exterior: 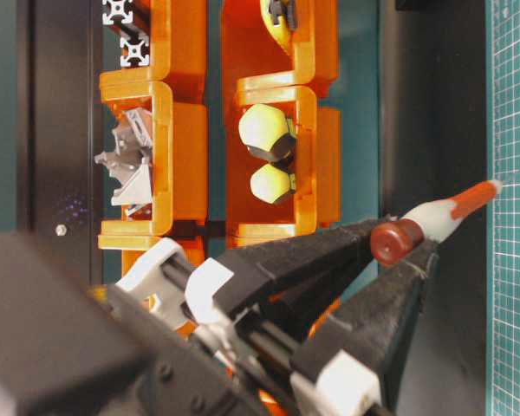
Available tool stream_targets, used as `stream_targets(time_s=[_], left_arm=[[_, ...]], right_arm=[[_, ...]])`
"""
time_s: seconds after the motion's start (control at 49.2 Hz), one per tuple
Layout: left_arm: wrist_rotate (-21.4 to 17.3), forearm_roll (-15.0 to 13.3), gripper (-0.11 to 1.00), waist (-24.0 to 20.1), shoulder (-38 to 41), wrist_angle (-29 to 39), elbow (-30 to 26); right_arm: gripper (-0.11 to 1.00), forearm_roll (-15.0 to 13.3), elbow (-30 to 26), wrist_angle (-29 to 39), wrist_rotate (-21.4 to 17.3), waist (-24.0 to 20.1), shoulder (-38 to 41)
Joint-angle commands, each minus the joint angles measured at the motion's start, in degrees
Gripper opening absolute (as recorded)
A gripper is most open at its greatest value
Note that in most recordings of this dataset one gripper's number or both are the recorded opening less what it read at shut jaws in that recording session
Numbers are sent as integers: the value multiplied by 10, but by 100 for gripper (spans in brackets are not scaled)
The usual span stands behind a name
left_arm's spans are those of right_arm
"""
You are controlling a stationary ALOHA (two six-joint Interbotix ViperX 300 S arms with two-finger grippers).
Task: Pick red screwdriver from container rack with left arm.
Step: 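Pull the screwdriver out of the bin and onto the mat, then lower the screwdriver onto the mat and open the left gripper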
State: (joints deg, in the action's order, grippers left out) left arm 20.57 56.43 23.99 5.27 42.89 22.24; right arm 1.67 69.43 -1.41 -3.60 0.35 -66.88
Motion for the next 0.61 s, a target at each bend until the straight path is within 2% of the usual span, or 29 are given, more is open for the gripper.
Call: stream_targets(time_s=[0.0, 0.203, 0.528, 0.589], left_arm=[[-2, 3, 22, -12, -23, -3, -5], [8, 4, 22, -29, -24, -6, 0], [11, 2, 23, -30, -31, -70, 21], [13, -2, 28, -31, -31, -82, 23]], right_arm=[[-1, 1, -19, 1, -1, 4, 4], [-1, 1, -19, 2, -1, 12, 3], [-1, 1, -20, 11, -2, 25, 0], [-1, 2, -20, 14, -2, 25, 0]])
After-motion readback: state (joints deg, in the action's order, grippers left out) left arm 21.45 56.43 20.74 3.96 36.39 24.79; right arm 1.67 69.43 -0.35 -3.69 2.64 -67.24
